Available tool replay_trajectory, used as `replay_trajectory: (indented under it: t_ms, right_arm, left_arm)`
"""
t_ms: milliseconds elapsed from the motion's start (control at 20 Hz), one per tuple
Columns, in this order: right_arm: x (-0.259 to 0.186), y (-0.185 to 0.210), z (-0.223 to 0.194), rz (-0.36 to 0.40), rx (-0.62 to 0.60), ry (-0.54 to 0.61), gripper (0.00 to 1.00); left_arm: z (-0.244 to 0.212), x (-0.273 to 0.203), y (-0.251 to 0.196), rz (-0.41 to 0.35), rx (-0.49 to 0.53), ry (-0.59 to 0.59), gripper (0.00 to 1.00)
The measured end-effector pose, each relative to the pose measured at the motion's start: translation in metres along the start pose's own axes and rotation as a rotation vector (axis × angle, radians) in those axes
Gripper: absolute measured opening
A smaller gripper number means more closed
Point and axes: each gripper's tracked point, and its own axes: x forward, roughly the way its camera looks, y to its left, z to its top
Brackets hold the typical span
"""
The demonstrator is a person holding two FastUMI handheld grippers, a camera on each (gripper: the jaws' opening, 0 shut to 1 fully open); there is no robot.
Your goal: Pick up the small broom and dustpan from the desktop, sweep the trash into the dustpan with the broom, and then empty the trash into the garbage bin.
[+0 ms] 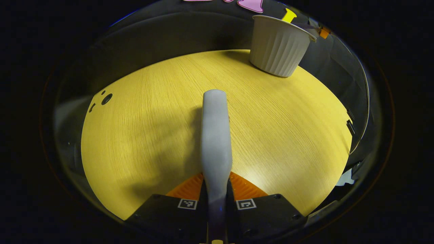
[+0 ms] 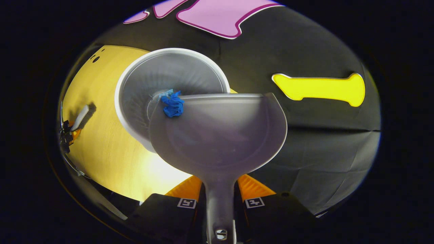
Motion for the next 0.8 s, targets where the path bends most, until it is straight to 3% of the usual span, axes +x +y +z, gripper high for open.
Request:
replay_trajectory:
  t_ms: [250,450,800]
  right_arm:
    - [-0.008,0.003,0.005,0.056,-0.047,0.001,0.37]
    - [-0.009,-0.001,0.011,-0.015,-0.117,0.017,0.37]
    - [-0.007,0.004,0.011,-0.01,-0.073,-0.039,0.37]
  left_arm:
    - [0.0,-0.001,0.0,0.007,0.001,0.007,0.27]
    - [-0.001,0.0,-0.001,0.012,-0.008,0.01,0.27]
    - [-0.001,0.0,-0.001,0.013,-0.023,0.008,0.27]
